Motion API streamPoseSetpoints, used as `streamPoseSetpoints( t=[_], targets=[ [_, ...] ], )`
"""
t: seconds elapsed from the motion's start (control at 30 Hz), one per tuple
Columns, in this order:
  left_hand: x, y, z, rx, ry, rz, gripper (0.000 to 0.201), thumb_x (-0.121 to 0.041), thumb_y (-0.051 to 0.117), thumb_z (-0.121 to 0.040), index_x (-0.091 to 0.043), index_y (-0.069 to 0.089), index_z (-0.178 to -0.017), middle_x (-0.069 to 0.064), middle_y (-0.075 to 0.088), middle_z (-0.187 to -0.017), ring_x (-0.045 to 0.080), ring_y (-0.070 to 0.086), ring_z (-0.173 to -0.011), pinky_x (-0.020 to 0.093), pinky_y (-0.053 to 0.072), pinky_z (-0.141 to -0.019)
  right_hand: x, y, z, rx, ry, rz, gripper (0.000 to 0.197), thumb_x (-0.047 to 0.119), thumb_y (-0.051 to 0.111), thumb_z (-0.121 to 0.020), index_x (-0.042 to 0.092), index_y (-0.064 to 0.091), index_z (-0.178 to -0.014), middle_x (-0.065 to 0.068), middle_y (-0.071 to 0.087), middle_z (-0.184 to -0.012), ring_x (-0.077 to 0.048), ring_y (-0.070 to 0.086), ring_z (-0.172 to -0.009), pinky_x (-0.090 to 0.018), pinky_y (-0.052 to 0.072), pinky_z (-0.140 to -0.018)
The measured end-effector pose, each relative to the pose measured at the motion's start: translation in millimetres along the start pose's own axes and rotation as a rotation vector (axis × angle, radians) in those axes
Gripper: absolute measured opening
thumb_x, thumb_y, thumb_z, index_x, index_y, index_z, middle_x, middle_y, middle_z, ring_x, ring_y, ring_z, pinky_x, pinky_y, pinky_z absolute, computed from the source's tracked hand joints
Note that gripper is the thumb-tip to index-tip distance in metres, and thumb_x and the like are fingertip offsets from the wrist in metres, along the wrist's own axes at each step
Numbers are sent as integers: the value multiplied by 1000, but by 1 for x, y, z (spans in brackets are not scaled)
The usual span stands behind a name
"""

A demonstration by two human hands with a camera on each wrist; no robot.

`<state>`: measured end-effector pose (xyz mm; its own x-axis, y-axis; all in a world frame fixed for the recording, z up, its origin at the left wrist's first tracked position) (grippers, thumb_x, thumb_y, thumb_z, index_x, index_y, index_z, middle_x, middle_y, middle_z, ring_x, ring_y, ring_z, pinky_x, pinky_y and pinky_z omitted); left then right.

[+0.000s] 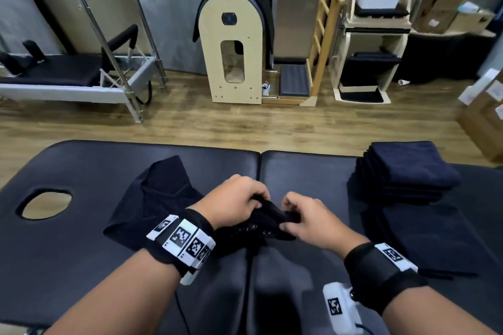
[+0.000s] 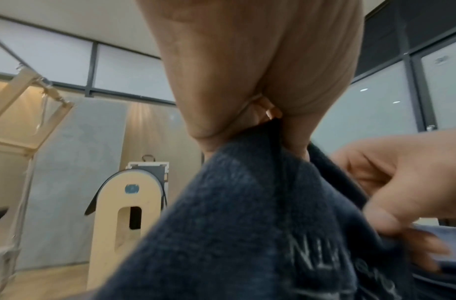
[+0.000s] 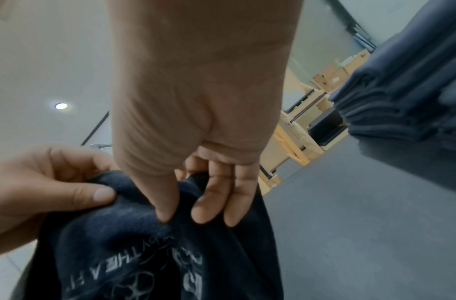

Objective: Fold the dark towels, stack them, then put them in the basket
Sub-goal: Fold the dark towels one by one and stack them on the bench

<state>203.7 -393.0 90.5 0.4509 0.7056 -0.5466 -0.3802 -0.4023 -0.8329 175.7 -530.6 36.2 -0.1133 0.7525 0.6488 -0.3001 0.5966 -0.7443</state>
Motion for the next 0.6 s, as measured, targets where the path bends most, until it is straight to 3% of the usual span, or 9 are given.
streamPoseSetpoints(
  t=[0.1,0.13,0.2,0.33,0.5,0.6],
  targets=[
    [-10,-1,-7,5,7,-15,18,-11,66,-87,-26,74,-93,-11,73,-84,10,65,-87,27,51,-83,-19,-19,6,-37,50,-31,39,27,80,-77,40,60,-108,9,66,-84,-9,61,-82,-25,49,-74],
    [-12,0,-9,3,-6,-21,18,-12,67,-87,-27,74,-93,-11,73,-84,9,65,-87,27,51,-82,-27,-27,8,-47,81,-30,36,29,81,-77,36,66,-108,7,68,-83,-13,62,-83,-25,50,-73],
    [-10,1,-11,-10,-65,-76,19,-12,68,-85,-30,72,-91,-12,71,-82,11,63,-89,32,53,-83,-39,-42,14,-37,112,86,17,35,81,-79,23,73,-88,2,68,-74,-18,63,-77,-29,50,-68],
    [5,2,-8,-13,-201,-226,16,-13,65,-85,-27,71,-86,-9,68,-82,19,63,-91,39,55,-79,-71,-80,31,-84,183,183,36,44,82,-77,20,61,-60,1,58,-59,-18,58,-66,-30,48,-62],
    [5,5,-2,-23,-292,-257,13,-15,64,-86,-26,72,-88,-8,70,-85,17,64,-90,38,56,-78,-107,-110,60,-57,307,120,46,46,85,-74,7,63,-63,0,52,-50,-8,48,-36,-24,40,-44],
    [4,13,2,25,-355,-257,16,-19,59,-90,-31,69,-94,-5,68,-93,19,64,-96,37,55,-81,-116,-102,68,67,311,18,29,32,83,-80,10,68,-68,-5,65,-55,-14,61,-41,-22,48,-45]
  ],
)
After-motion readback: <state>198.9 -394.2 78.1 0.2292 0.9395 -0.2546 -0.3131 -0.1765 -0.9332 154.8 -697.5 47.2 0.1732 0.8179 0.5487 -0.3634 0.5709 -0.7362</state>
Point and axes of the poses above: each hand's wrist, its own z-axis away from the middle knuckle, its own y-axis out of the palm, x = y × z, the point moved 10 cm from there along -z, towards the middle knuckle
